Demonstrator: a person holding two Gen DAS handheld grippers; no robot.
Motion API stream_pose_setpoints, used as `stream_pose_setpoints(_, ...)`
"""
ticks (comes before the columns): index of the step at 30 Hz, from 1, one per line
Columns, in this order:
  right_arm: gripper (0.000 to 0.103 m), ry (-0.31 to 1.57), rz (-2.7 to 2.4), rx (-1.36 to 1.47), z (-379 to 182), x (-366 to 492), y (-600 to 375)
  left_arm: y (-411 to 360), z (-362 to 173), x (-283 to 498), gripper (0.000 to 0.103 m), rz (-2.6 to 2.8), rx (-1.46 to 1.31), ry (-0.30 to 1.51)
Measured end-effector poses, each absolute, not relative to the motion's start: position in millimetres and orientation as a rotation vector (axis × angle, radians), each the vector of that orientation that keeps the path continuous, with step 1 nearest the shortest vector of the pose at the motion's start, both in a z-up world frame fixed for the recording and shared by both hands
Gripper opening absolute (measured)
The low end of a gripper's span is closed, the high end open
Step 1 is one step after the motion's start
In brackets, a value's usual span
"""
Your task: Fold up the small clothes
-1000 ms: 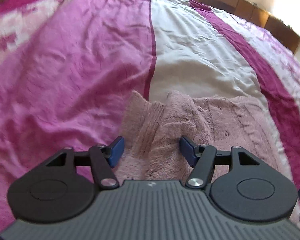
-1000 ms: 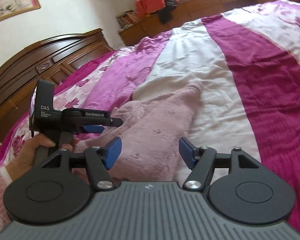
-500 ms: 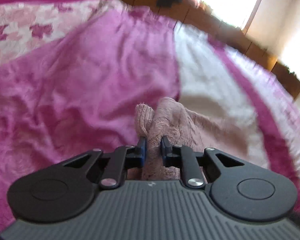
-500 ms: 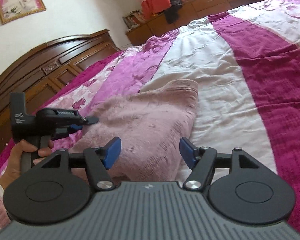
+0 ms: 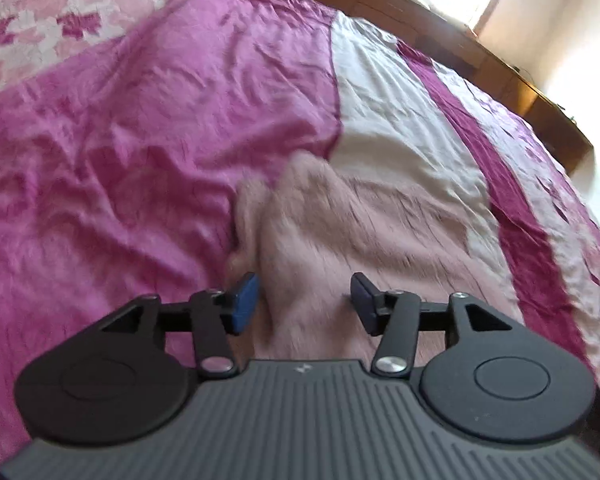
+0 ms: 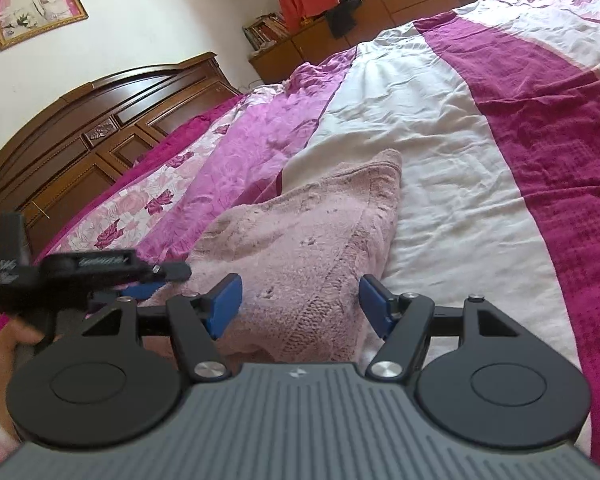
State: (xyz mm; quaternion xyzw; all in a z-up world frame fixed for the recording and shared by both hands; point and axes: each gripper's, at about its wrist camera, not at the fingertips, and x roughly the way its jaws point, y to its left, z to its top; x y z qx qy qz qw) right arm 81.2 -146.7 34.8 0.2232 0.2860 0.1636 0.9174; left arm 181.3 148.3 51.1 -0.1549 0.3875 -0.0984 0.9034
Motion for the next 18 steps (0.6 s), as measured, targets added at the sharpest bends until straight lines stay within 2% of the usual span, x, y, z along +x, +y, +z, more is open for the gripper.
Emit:
stream_pose_setpoints(2, 0.072, 0.593, 0.329, 0.449, 35, 80, -145, 146, 44, 174, 0.053, -0.207, -0.314, 0.850)
stream_pose_setpoints(7, 0.072, 0.623, 0.330, 0.434, 31, 75, -141, 152, 28, 154, 0.064, -0.163, -0.316, 0.862)
stream_pose_setpoints(13, 0.072, 0.639, 0.330, 0.469, 33, 73, -146, 164, 38, 151, 0.064, -0.172, -0.393, 0.865)
stream_pose_setpoints(14, 0.074, 0.633, 0.329, 0.482, 35, 74, -148, 164, 41, 151, 0.064, -0.177, -0.398, 0.861)
stream_pose_setpoints(15, 0.080, 0.629, 0.329, 0.503, 38, 75, -151, 164, 43, 152, 0.064, -0.186, -0.401, 0.855)
stream_pose_setpoints(17, 0.090, 0.618, 0.335, 0.566, 42, 80, -158, 163, 46, 151, 0.075, -0.212, -0.404, 0.850)
stream_pose_setpoints(18, 0.092, 0.619, 0.341, 0.589, 44, 83, -161, 163, 46, 152, 0.077, -0.220, -0.411, 0.850)
